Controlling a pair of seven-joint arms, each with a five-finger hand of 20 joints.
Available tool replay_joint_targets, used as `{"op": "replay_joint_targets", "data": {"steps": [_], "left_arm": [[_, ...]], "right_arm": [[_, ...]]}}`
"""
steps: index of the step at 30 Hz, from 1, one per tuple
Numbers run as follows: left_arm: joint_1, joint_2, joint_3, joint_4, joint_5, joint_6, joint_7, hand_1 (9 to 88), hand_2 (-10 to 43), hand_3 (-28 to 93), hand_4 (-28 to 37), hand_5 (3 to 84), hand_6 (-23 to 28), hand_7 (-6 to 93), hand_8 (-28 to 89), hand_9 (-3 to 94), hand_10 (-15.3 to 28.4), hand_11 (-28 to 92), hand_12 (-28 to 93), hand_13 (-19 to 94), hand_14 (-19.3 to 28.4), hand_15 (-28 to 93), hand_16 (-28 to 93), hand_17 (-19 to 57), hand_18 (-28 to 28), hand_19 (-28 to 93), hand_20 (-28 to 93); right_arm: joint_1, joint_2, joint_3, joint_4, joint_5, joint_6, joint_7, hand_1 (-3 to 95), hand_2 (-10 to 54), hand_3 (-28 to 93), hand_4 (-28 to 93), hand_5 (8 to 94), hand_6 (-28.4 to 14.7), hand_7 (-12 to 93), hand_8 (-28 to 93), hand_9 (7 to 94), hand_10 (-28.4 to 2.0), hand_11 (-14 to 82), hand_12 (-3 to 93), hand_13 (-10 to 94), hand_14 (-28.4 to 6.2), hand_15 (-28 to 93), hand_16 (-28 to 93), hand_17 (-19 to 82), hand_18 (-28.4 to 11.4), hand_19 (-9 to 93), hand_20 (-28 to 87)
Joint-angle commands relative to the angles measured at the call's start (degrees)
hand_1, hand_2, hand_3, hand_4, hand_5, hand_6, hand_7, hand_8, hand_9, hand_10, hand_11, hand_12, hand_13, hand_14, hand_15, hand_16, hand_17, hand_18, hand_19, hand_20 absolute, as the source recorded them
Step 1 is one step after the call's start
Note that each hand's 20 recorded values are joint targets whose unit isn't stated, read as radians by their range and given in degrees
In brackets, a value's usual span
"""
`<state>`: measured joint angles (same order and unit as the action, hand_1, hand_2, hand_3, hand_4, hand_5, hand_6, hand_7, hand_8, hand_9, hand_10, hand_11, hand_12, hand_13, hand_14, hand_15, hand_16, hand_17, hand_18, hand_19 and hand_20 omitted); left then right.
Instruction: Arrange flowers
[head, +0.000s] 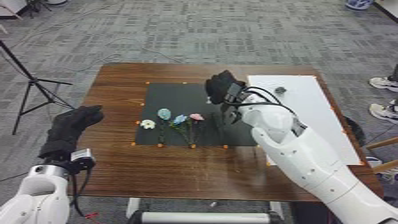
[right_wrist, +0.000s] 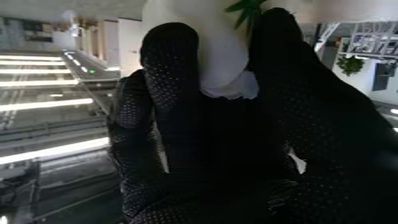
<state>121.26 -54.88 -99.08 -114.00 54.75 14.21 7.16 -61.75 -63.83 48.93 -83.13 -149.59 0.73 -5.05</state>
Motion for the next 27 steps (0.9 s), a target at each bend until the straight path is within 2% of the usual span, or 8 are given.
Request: {"op": "replay_joint_targets", "data": {"steps": [1,10,16,23,25,27], "left_arm": [[-0.78,0.11,0.76,0.35,0.45,-1.04,-0.65,28.2,10.8,68,-22.8,56.3,2.4,17.3,-8,54.8,15.0,22,11,41,18.1,23,-2,7.2,10.8,6,16],[-1.21,0.48,0.89,0.51,0.48,-1.27,-0.83,28.1,10.8,68,-22.7,56.3,2.2,17.5,-8,54.7,14.9,22,11,41,18.1,23,-2,7.2,10.8,6,16],[-1.07,0.27,0.65,0.46,0.58,-1.62,-0.57,28.2,9.8,68,-22.3,56.1,2.2,17.5,-8,54.6,14.9,22,11,41,18.0,23,-2,7.2,10.8,6,16],[-0.81,0.2,0.35,0.39,0.57,-1.78,-0.25,28.8,8.3,68,-21.6,55.9,2.2,17.3,-8,54.5,14.9,22,11,41,18.0,23,-2,7.2,10.8,5,16],[-0.77,0.12,0.27,0.4,0.67,-1.97,-0.25,28.9,8.0,68,-21.3,55.8,2.1,17.3,-8,54.5,14.9,22,11,41,18.0,23,-2,7.2,10.8,5,16],[-0.78,0.01,0.23,0.43,0.79,-2.12,-0.27,29.3,7.4,68,-20.9,55.5,2.1,17.4,-8,54.4,14.8,22,11,41,17.9,23,-2,7.1,10.8,5,16]], "right_arm": [[-2.36,-0.57,0.86,1.79,-2.44,-1.78,-1.16,57.9,-9.5,64,-26,79.4,3.9,24,-3,83.5,-8.0,4.7,25.3,70,-9.4,53,36,33,-20.7,74,53],[-2.65,-0.1,2.12,1.93,-2.74,-4.91,-1.04,57.2,-9.5,65,-26,76.9,4.2,24,-3,80.9,-7.8,5.1,23.8,69,-9.3,53,37,33,-20.7,74,53],[-1.93,0.81,2.46,0.73,-1.94,-6.65,-0.41,53.0,-9.5,64,-24,71.1,2.3,24,-2,73.8,-9.1,12.9,16.1,67,-9.9,55,34,32,-20.7,74,53],[-1.23,1.37,2.9,-0.33,-1.09,-8.01,-0.49,47.1,-9.5,67,-23,67.1,1.7,24,-2,70.1,-10.0,13.5,15.0,65,-10.7,56,33,31,-21.1,73,53],[-0.96,1.43,2.87,-0.38,-1.02,-8.19,-0.6,44.4,-9.5,70,-23,66.0,1.5,23,-4,69.2,-10.3,13.4,15.0,65,-11.0,57,33,30,-21.2,73,53],[-0.78,1.51,2.89,-0.69,-0.95,-8.89,-0.66,41.6,-9.5,72,-23,64.7,1.7,22,-10,68.0,-10.5,13.4,15.1,64,-11.1,57,33,30,-21.2,73,53]]}}
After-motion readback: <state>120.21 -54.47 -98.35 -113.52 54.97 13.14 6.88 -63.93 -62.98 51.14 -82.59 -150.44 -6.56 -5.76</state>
